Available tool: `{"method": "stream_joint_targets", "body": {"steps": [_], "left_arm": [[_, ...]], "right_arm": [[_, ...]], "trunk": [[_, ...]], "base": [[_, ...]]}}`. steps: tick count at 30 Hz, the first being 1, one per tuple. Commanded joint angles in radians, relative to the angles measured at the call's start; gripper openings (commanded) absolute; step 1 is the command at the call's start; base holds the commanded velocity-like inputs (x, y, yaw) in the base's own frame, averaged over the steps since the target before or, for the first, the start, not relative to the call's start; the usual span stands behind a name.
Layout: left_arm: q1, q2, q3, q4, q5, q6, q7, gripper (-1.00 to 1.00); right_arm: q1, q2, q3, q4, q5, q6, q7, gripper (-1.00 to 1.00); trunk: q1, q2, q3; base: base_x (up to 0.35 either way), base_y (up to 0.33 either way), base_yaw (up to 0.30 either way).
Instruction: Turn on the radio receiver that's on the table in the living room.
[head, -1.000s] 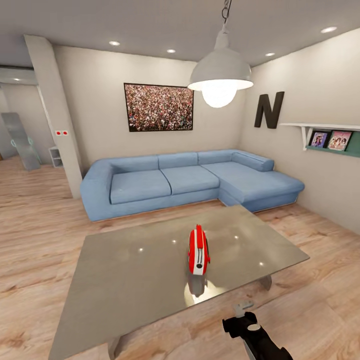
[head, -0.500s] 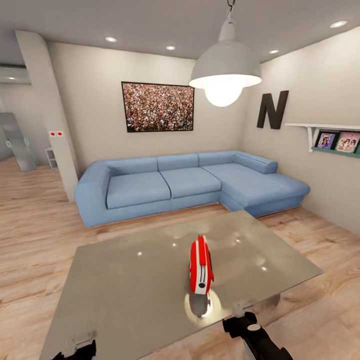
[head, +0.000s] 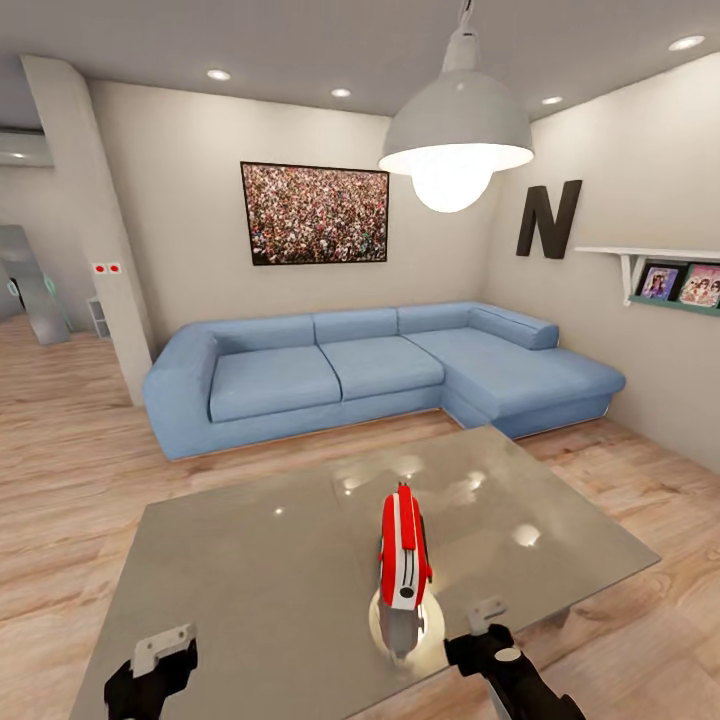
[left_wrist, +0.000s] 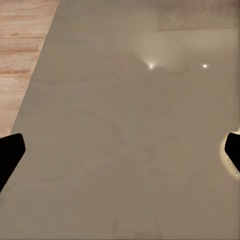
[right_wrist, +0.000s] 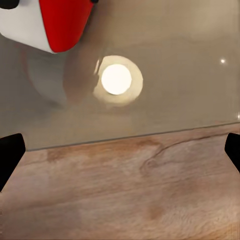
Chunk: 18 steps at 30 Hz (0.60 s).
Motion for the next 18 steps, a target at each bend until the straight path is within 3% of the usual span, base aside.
{"method": "stream_joint_targets", "body": {"steps": [1,3,6,10,14,18], "left_arm": [[0.000,0.000,0.000,0.001,0.000,-0.004,0.000,1.00],[0.000,-0.001,-0.001,0.001,0.001,-0.009,0.000,1.00],[0.000,-0.001,-0.004,0.003,0.002,-0.009,0.000,1.00],[0.000,0.003,-0.003,0.003,0.003,-0.008,0.000,1.00],[0.000,0.004,-0.003,0.003,0.003,-0.007,0.000,1.00],[0.000,0.004,-0.003,0.004,0.003,-0.006,0.000,1.00]], "right_arm": [[0.000,0.001,0.000,-0.001,0.001,0.002,0.011,1.00],[0.000,0.014,-0.001,-0.008,0.002,0.007,0.047,1.00],[0.000,0.057,0.000,-0.045,0.005,0.024,0.064,1.00],[0.000,0.141,0.013,-0.114,0.011,0.158,0.064,1.00],[0.000,0.141,0.057,-0.253,0.005,0.247,0.063,1.00],[-0.001,0.141,0.064,-0.395,0.001,0.359,0.064,1.00]], "trunk": [[0.000,0.000,0.000],[0.000,0.000,0.000],[0.000,0.000,0.000],[0.000,0.000,0.000],[0.000,0.000,0.000],[0.000,0.000,0.000]], "base": [[0.002,0.000,0.000],[0.001,0.000,0.000],[0.000,0.000,0.000],[0.000,0.000,0.000],[0.000,0.000,0.000],[0.000,0.000,0.000]]}}
